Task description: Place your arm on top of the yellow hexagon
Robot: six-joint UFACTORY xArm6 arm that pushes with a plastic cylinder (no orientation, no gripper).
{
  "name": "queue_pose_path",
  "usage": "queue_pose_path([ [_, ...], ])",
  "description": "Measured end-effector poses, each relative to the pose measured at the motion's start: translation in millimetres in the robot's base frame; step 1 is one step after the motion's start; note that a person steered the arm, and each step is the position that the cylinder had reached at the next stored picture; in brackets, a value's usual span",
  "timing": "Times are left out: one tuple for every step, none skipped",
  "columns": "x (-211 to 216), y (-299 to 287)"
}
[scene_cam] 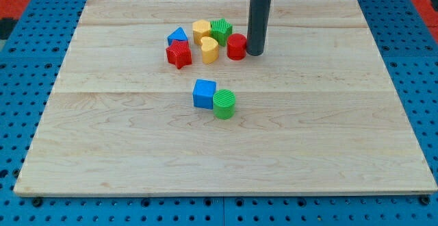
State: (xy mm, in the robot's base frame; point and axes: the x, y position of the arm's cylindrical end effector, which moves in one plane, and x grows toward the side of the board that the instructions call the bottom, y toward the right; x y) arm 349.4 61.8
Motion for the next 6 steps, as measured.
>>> queue_pose_path([
  [-0.1, 19.8],
  [-21.7, 48.3],
  [-59.5, 53.6],
  [-89.5, 33.6],
  [-111.2, 1.0],
  [-116.5, -34.6],
])
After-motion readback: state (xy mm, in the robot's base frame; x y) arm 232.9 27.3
